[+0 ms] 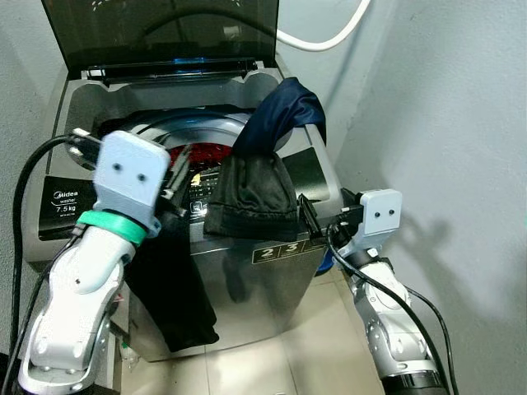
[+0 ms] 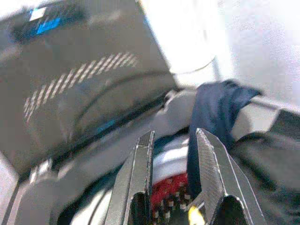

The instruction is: Clothes washing

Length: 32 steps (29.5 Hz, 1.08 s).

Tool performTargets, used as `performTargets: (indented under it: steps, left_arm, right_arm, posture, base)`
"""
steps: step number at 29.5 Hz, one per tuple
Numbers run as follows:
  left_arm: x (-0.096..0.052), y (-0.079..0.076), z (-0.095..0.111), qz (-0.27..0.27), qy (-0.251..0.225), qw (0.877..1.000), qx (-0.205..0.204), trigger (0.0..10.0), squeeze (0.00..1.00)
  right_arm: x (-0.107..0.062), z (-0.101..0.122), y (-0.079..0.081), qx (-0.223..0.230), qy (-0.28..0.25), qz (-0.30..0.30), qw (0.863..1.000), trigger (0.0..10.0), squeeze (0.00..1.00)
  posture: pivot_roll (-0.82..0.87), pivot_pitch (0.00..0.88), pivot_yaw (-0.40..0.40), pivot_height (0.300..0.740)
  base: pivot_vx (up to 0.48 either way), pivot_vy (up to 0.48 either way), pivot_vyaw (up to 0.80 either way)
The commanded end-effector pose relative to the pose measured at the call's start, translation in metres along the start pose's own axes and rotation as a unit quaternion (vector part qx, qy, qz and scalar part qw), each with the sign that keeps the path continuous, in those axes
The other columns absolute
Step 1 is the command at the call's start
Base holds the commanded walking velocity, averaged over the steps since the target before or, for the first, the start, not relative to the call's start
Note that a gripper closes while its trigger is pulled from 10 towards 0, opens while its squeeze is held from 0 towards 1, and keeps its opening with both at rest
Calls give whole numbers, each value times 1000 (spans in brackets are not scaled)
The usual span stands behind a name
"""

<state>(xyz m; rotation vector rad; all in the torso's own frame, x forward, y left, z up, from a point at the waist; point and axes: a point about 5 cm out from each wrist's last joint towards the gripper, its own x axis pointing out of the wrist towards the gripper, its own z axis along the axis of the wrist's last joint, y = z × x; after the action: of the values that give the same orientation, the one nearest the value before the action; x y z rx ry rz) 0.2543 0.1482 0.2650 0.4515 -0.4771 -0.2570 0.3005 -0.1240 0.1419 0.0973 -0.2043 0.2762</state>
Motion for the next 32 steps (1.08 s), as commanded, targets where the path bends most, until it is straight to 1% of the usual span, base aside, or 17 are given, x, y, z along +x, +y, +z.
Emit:
performTargets:
  steps: [1,6,9,10,11,12,14,16,17,18,19,20,21,22,23,27,32]
  left_arm:
    - [1,-4,6,-18,-21,999,21,10000,1000]
    - [12,-4,17,-45,-63,994,77,10000,1000]
    - [14,-3,19,-51,-69,992,93,10000,1000]
    - [15,0,20,-50,-74,990,109,10000,702]
    - [15,0,20,-50,-74,990,109,10000,702]
    - [16,5,21,-42,-80,988,128,10000,8]
    - [18,12,25,-23,-99,979,174,10000,0]
    - [18,12,25,-23,-99,979,174,10000,0]
    - [18,13,27,-19,-111,973,203,10000,0]
    - [18,13,27,-19,-111,973,203,10000,0]
    - [21,17,35,-3,-140,961,240,10000,0]
    - [21,17,35,-3,-140,961,240,10000,0]
    - [24,24,43,20,-163,950,264,10000,0]
    - [24,24,43,20,-163,950,264,10000,0]
    - [27,30,47,36,-176,943,279,10000,0]
    - [27,33,43,36,-168,945,278,10000,0]
    - [23,30,26,30,-119,959,255,10000,0]
  right_arm:
    - [-2,-5,4,3,15,6,1000,10000,0]
    - [-1,-5,4,4,14,5,1000,10000,0]
    - [-1,-5,4,4,14,5,1000,10000,0]
    - [-1,-5,4,4,14,4,1000,10000,0]
    - [-1,-5,4,4,14,4,1000,10000,0]
    - [-1,-5,4,5,14,4,1000,10000,0]
    - [-1,-5,4,5,14,3,1000,10000,0]
    - [-1,-5,4,5,14,3,1000,10000,0]
    - [-1,-5,4,5,14,3,1000,10000,0]
    - [-1,-5,4,5,14,3,1000,10000,0]
    - [-1,-5,4,5,14,3,1000,10000,0]
    - [-1,-5,4,5,14,3,1000,10000,0]
    - [-1,-5,4,5,14,4,1000,10000,0]
    - [-1,-5,4,5,14,4,1000,10000,0]
    - [0,-5,4,5,14,5,1000,10000,0]
    - [0,-5,4,5,14,4,1000,10000,0]
    - [-1,-5,4,5,14,3,1000,10000,0]
  posture:
    - [85,28,10,740]
    - [88,24,5,740]
    - [88,24,6,740]
    - [87,25,7,740]
    - [87,25,7,740]
    - [87,25,7,740]
    - [89,27,6,740]
    - [89,27,6,740]
    - [89,27,6,740]
    - [89,27,6,740]
    - [93,25,1,740]
    - [93,25,1,740]
    - [92,24,2,740]
    - [92,24,2,740]
    - [91,23,3,740]
    - [89,20,7,740]
    - [84,22,9,740]
  base:
    - [0,0,0]
    - [0,0,0]
    - [0,0,0]
    - [0,0,0]
    - [0,0,0]
    - [0,0,0]
    - [0,0,0]
    - [0,0,0]
    - [0,0,0]
    - [0,0,0]
    - [0,0,0]
    - [0,0,0]
    - [0,0,0]
    - [0,0,0]
    - [0,0,0]
    - [0,0,0]
    - [0,0,0]
